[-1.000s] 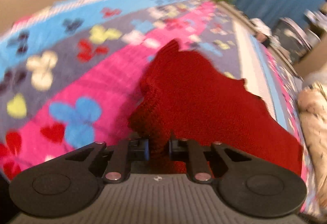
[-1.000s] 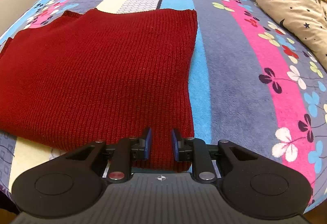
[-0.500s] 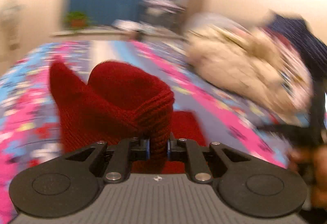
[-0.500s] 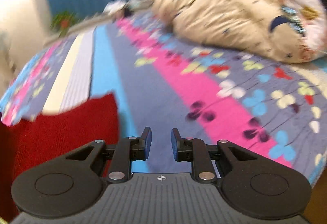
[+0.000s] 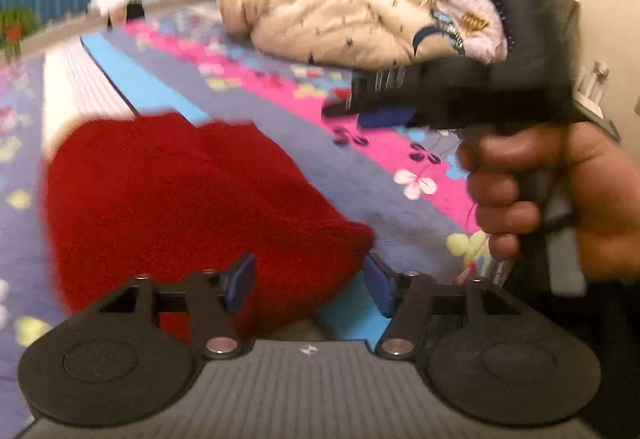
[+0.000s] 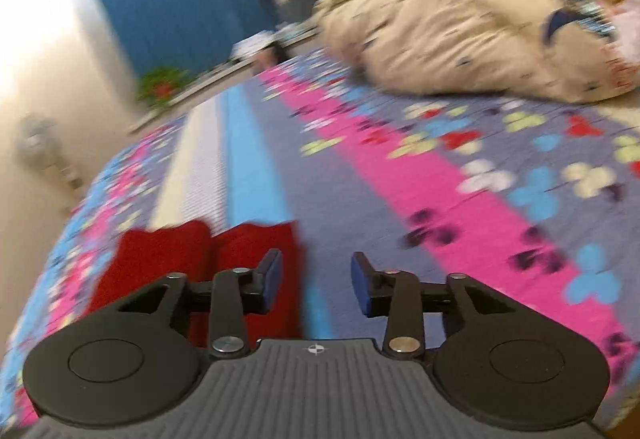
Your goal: Fold small clothes
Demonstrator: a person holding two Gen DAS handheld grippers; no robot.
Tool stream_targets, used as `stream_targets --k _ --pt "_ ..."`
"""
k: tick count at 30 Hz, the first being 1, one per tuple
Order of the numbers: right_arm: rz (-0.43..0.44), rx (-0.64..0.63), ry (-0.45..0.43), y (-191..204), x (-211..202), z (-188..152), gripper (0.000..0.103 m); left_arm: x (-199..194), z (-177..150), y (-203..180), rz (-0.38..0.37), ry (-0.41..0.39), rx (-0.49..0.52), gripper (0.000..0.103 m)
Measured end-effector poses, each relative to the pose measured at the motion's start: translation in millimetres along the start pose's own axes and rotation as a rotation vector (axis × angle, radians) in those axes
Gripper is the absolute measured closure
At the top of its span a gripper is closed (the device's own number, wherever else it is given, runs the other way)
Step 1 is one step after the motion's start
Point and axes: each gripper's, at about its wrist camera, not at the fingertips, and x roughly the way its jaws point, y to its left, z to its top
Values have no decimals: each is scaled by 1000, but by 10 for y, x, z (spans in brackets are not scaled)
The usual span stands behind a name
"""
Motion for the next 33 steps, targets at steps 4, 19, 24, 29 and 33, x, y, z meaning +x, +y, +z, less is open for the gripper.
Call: stream_targets --k 4,19,24,29,33 --pt "46 -101 66 319 130 -113 60 -539 -185 440 145 -65 94 31" --pt "159 -275 165 845 251 -358 89 -998 -731 1647 480 -97 -242 30" --pt "215 -190 -120 679 -273 -55 93 -992 -724 1626 471 -105 -254 30" --pt "-32 -305 229 570 268 -333 95 -904 -726 1458 468 -83 -198 30" --pt "2 -324 164 658 159 -300 94 -862 -729 1395 460 -96 -187 30"
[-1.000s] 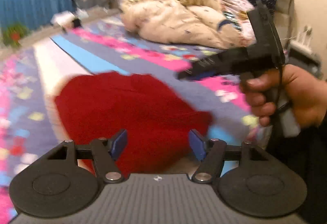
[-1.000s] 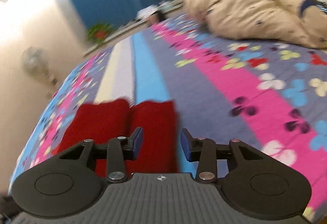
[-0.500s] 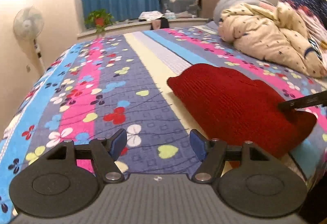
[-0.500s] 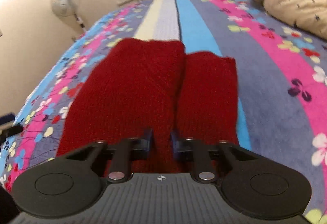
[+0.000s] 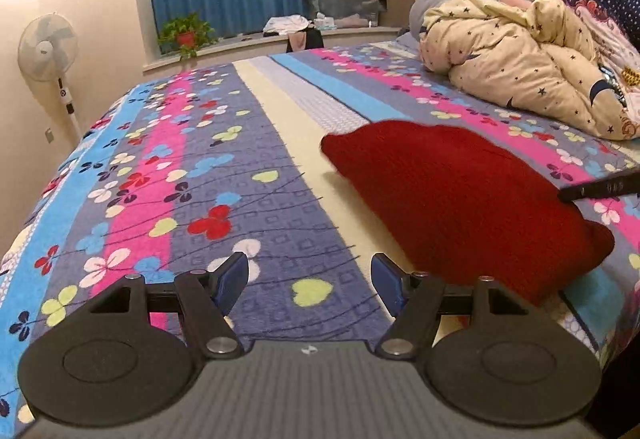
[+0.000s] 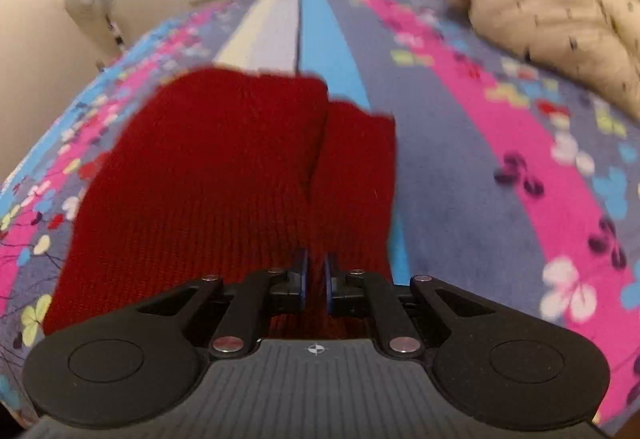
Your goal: Fold small clothes
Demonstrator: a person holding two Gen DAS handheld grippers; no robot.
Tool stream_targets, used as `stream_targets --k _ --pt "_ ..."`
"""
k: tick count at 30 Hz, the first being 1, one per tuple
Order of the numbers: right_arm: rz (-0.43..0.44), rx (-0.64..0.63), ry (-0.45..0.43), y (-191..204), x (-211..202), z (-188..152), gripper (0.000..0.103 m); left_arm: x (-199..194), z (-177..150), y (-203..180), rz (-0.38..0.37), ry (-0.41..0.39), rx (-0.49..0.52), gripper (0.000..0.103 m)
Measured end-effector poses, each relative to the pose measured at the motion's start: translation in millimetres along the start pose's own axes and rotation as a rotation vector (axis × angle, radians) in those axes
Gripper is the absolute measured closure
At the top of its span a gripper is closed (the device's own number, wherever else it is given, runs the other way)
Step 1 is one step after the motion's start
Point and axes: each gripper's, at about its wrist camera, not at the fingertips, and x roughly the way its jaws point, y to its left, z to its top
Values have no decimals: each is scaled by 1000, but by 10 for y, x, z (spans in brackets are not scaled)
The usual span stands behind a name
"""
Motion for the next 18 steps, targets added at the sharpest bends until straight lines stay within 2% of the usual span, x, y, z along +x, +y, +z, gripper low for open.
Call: stream_targets --k 2,4,6,8,11,13,15,18 --pt "4 38 -60 -49 -122 48 93 -39 5 -21 -15 -41 -15 30" --pt "13 94 -111 -164 -184 111 86 -74 8 -77 -33 -84 -16 30" --pt "41 140 -131 -224 -221 132 69 -100 4 -176 -61 -122 -4 30" --pt "61 121 -90 -215 -157 111 60 -88 -4 -288 -91 -148 15 30" --pt "50 10 24 -42 43 -4 55 -7 -38 -469 -122 -151 62 31" --pt "9 -69 101 48 179 -89 47 79 -88 -621 -133 -130 110 35" --pt "-17 -97 128 86 220 -141 43 215 -170 -770 -139 -72 190 38" --pt "-12 -67 128 46 200 -127 41 515 -364 -971 -82 94 318 61"
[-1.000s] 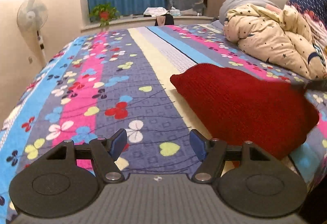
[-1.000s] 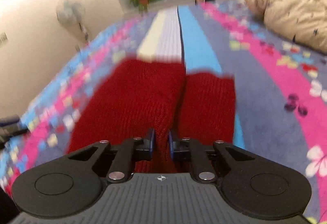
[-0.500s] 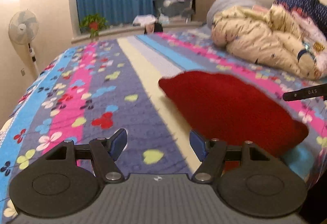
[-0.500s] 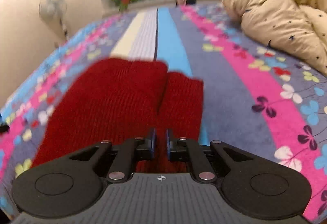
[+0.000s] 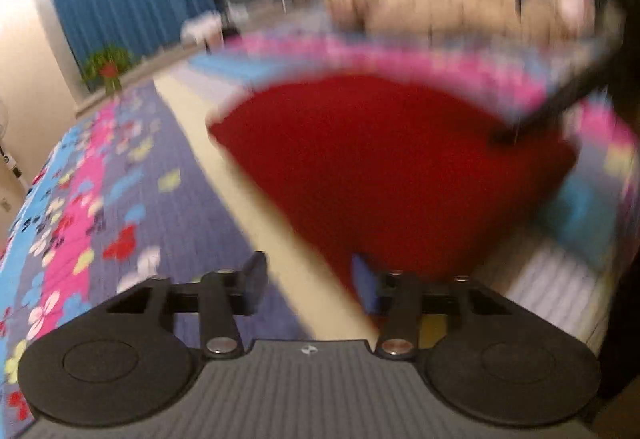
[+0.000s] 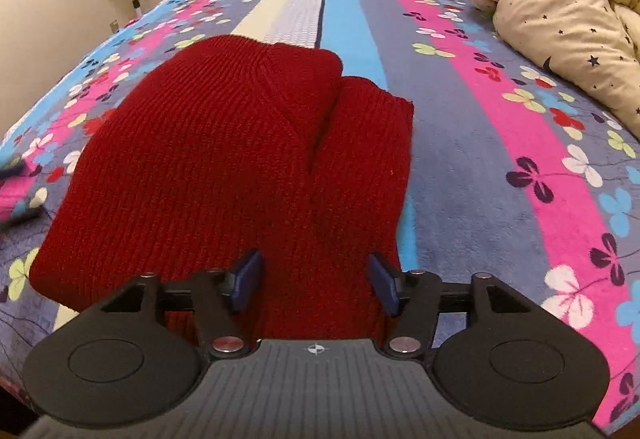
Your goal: Fold small clothes
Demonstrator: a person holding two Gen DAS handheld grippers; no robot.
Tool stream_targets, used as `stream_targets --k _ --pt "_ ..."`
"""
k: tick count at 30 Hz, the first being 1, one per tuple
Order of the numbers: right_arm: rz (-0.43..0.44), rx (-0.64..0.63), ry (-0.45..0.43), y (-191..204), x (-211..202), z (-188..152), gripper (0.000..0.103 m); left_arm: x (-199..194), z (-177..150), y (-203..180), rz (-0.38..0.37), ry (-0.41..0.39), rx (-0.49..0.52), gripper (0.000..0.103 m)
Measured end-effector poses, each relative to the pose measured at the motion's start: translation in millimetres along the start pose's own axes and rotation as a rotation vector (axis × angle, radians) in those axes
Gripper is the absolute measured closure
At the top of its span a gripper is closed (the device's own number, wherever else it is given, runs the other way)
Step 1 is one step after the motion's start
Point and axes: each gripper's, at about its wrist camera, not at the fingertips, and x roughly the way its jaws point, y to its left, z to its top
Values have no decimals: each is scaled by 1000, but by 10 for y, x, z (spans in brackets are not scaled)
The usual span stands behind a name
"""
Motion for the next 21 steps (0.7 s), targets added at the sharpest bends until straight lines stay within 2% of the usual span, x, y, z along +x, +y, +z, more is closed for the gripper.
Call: stream_targets --k 2,4,5,6,8,10,12,13,15,19,21 --pt "12 31 7 -50 3 7 38 108 -51 -3 -9 71 2 66" --pt "-1 44 0 -62 -1 17 35 59 -24 106 -32 57 -59 62" --pt "-4 49 -1 -70 -11 14 34 2 2 178 -35 34 -94 52" --pt "0 62 -2 -87 -20 17 33 -74 36 265 -36 0 -135 38" --pt "8 98 -8 -133 -32 24 31 -204 90 440 -29 -62 -229 23" --pt "15 139 7 -190 10 43 26 -231 191 593 -36 -83 -307 22" --pt "12 191 44 -252 93 45 17 -193 326 740 -59 -89 -384 15" --pt "14 215 63 -273 130 39 16 -157 387 789 -71 -89 -416 13" --pt "33 268 100 -318 199 33 15 -25 560 904 -97 -69 -473 0" --pt "55 325 136 -343 268 30 15 453 717 1011 -139 31 -577 0" --pt "53 315 135 -323 274 32 15 692 742 1103 -172 38 -657 0"
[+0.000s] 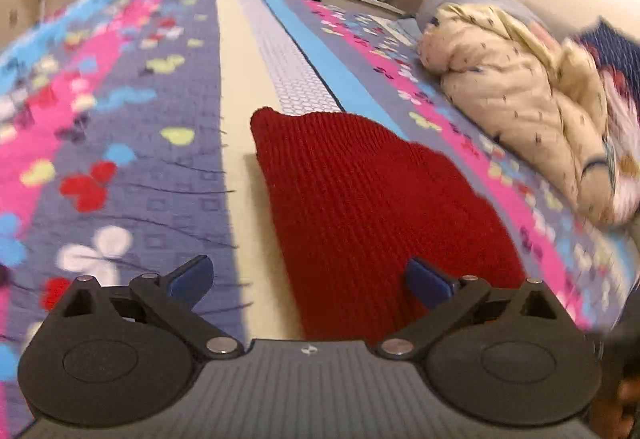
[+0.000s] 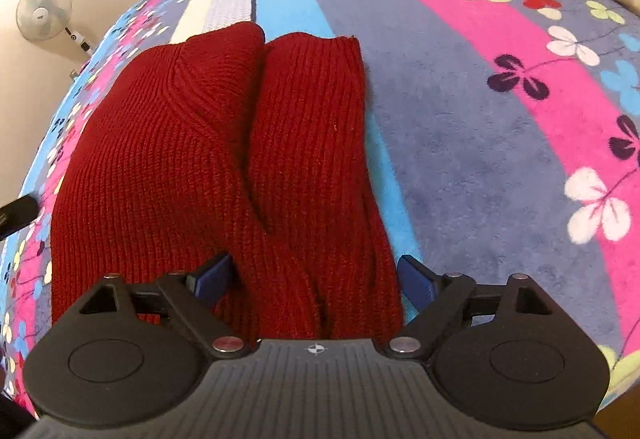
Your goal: Fold small clothes
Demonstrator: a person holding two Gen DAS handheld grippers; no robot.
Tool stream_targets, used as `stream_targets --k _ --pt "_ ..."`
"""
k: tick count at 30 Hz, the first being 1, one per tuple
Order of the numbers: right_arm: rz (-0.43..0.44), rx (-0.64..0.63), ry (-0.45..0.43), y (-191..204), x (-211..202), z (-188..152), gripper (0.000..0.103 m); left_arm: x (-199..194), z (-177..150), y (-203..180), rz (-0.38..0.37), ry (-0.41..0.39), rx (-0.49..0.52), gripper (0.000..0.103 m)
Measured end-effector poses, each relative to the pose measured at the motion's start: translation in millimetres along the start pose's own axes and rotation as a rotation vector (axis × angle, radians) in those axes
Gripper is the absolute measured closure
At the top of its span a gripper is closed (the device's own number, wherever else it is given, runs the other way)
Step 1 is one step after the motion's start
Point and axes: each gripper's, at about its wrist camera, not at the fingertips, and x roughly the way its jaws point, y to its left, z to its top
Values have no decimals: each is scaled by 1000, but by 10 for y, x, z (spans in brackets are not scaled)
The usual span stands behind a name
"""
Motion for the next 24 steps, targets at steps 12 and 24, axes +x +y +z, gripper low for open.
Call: stream_targets --k 12,24 --pt "73 -32 -11 -85 -9 18 26 934 28 355 -285 174 -340 11" --pt "167 -101 -145 438 -99 128 68 187 370 452 -190 7 -175 36"
